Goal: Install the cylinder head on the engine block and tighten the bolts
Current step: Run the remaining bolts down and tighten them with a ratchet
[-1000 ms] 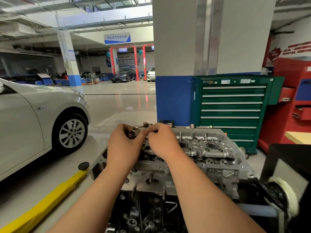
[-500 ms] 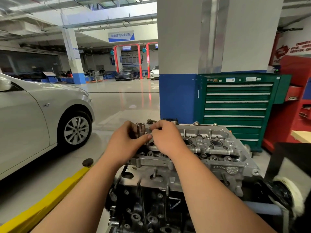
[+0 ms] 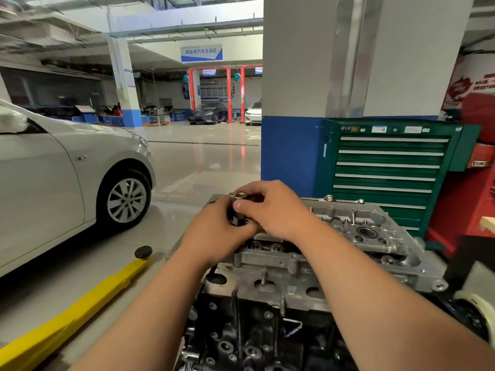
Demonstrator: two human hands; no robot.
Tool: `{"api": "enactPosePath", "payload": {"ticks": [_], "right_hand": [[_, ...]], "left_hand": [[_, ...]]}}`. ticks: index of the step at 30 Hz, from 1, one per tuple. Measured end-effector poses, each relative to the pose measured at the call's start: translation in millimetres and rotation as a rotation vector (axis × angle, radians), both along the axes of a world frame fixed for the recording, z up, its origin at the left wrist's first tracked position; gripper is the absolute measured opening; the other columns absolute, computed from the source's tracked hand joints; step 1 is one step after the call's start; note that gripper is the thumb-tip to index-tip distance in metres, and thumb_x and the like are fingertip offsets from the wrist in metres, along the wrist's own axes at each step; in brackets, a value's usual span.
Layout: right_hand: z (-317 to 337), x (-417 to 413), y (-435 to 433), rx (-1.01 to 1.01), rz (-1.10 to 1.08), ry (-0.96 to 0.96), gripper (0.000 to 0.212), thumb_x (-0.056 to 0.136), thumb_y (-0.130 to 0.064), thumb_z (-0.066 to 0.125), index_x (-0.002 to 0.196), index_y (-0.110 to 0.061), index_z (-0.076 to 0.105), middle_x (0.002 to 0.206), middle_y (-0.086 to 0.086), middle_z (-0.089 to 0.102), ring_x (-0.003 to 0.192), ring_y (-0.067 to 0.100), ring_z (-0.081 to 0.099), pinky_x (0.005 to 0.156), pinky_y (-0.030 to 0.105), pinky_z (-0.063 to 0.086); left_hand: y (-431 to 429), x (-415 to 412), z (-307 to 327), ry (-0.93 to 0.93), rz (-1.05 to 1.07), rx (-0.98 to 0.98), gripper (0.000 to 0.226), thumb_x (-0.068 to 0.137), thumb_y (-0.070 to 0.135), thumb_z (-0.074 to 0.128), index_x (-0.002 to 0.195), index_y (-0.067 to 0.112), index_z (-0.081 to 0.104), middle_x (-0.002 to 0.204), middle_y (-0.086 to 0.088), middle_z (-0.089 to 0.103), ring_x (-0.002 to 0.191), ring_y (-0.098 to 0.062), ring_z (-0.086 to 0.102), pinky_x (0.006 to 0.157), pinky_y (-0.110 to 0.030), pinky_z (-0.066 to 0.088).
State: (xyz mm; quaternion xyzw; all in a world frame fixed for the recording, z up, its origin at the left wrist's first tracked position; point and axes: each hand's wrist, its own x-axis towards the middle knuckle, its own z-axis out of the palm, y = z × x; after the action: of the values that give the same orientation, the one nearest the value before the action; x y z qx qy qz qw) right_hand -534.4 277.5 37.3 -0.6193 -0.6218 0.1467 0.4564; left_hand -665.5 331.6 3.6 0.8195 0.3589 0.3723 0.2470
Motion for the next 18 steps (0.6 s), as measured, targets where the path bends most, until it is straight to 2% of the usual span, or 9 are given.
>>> {"api": "enactPosePath", "payload": {"ticks": [2,5,7,10,11,14,18], "right_hand": [[-0.6,-3.9,2.5,0.006,-0.107,-0.012,0.014,0.078,-0.038,0.074,0.085,-0.03,0.066,0.077,-0.015,0.064,0.069,-0.002,0.059,0.056,0.017,0.041],[-8.1,-16.4,7.8,0.062,-0.223,-0.049,0.018,0.076,-0.04,0.07,0.077,-0.027,0.057,0.072,-0.011,0.062,0.069,0.008,0.058,0.058,0.028,0.045],[-5.6,-17.6,8.4,0.048,-0.178,-0.091,0.018,0.079,-0.04,0.069,0.081,-0.026,0.058,0.076,-0.011,0.061,0.071,0.007,0.057,0.058,0.025,0.043],[12.4,-7.4,2.2,-0.084,-0.004,-0.183,0.015,0.084,-0.035,0.068,0.097,-0.03,0.066,0.083,-0.02,0.059,0.077,-0.003,0.056,0.058,0.008,0.039],[17.0,-4.2,-0.4,-0.112,0.034,-0.199,0.016,0.085,-0.033,0.068,0.1,-0.031,0.068,0.084,-0.022,0.06,0.079,-0.004,0.057,0.061,0.007,0.04],[19.9,-1.4,-2.7,-0.105,0.027,-0.187,0.012,0.083,-0.03,0.07,0.095,-0.031,0.07,0.08,-0.017,0.065,0.076,0.0,0.06,0.063,0.015,0.044],[15.8,-7.9,1.5,-0.07,-0.061,-0.186,0.014,0.081,-0.033,0.072,0.092,-0.024,0.071,0.079,-0.01,0.066,0.075,0.008,0.062,0.063,0.021,0.047]], "left_hand": [[0.8,2.5,-0.1,0.006,0.051,0.014,0.034,0.066,0.054,0.061,0.092,0.031,0.06,0.081,0.011,0.067,0.077,-0.01,0.063,0.065,-0.033,0.051],[2.0,2.1,-3.0,-0.023,0.084,0.043,0.017,0.069,0.045,0.061,0.078,0.031,0.059,0.069,0.009,0.066,0.068,-0.011,0.062,0.056,-0.031,0.047],[2.4,-0.1,-4.7,-0.056,0.083,0.06,0.009,0.074,0.037,0.064,0.071,0.032,0.057,0.066,0.008,0.065,0.065,-0.011,0.061,0.053,-0.029,0.043],[1.4,-1.2,-5.2,-0.053,0.036,0.088,0.013,0.079,0.034,0.065,0.068,0.03,0.058,0.064,0.007,0.065,0.065,-0.013,0.061,0.054,-0.031,0.044],[1.4,-1.0,-4.9,-0.047,0.026,0.092,0.015,0.08,0.036,0.064,0.067,0.03,0.058,0.063,0.008,0.064,0.064,-0.012,0.06,0.054,-0.031,0.043],[2.5,-0.2,-6.4,-0.03,0.028,0.117,0.022,0.082,0.044,0.059,0.065,0.03,0.056,0.059,0.009,0.06,0.06,-0.01,0.054,0.053,-0.028,0.038],[0.4,1.3,-5.9,-0.018,0.068,0.137,0.018,0.078,0.048,0.055,0.068,0.034,0.053,0.06,0.01,0.06,0.061,-0.009,0.055,0.052,-0.027,0.036]]}}
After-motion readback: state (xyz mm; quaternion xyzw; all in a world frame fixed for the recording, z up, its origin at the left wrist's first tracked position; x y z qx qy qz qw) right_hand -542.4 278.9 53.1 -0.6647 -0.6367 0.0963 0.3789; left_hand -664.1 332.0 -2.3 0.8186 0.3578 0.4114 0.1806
